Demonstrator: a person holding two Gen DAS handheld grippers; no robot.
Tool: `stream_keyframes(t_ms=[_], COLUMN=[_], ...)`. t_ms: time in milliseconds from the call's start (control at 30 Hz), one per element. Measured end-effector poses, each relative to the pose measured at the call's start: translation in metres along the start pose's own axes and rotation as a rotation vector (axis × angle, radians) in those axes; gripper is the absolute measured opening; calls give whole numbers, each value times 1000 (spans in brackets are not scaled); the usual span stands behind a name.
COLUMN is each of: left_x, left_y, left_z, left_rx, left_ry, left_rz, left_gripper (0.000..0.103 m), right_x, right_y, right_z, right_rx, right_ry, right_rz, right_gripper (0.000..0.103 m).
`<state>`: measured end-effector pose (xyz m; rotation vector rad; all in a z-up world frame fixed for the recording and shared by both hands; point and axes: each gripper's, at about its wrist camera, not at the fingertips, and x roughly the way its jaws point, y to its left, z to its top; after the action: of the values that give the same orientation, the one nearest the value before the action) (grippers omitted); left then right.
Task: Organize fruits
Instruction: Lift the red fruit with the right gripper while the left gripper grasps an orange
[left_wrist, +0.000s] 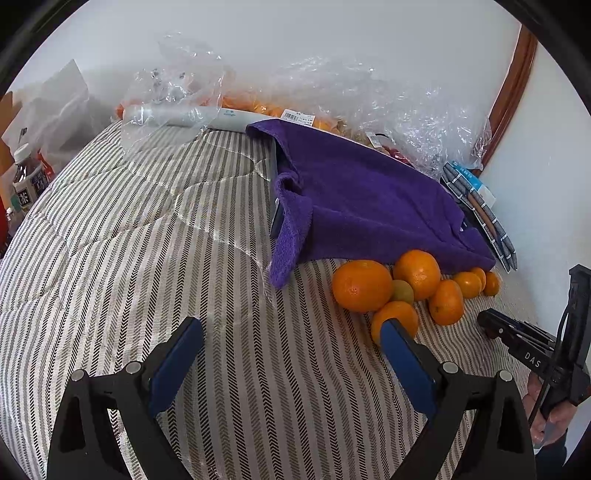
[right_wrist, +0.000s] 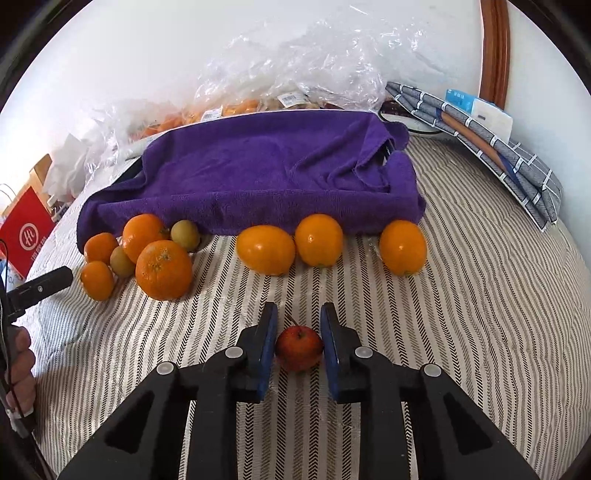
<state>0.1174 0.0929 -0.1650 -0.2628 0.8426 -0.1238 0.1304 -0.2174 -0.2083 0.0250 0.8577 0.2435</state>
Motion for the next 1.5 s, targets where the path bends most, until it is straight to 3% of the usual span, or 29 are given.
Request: stream_keyframes(t_ms=[100,300,500,600,833,900,967,1100,1133,1300,1500], left_x=[0,-1,-3,-6,0,6,11,18,19,7,-20], left_y=[1,1,3,2,-32,-44,-52,-61,-62,-60,-61], left_z=[0,0,0,-3,-4,-4,-4,-6,-6,-5,4], left_rx=[-3,-4,-24,-42,29,49,70,73,73,47,44], left_ry=[-1,-2,0,9,35,44,58,59,65,56,25], left_rz=[-5,-5,-24,-67,-106,-113,-97,-99,-96,-105,-59], left_gripper=[97,97,97,96,95,89,65,43,32,32,32], right_x=[-4,-7,-11,-13,-25,-29,-33,-37,-37,-40,-54], right_y=[-3,-11,-2,2,-2,-5,-8,-18,-19,-28,-32], right_z=[4,-3,-16,-18,-17,-17,-19,-24,-25,-26,-18], right_rx=[9,17,-33,-48,-29,-30,-31,-21,-19,6,24], right_ry=[-31,-3,-6,-8,-38,-48,-52,-47,-47,-50,-79], right_rz=[-18,-3,-5,-24,4,-1,-4,-7,-8,-13,-24], right_gripper=[27,29,27,24,24,24,24,24,24,24,24])
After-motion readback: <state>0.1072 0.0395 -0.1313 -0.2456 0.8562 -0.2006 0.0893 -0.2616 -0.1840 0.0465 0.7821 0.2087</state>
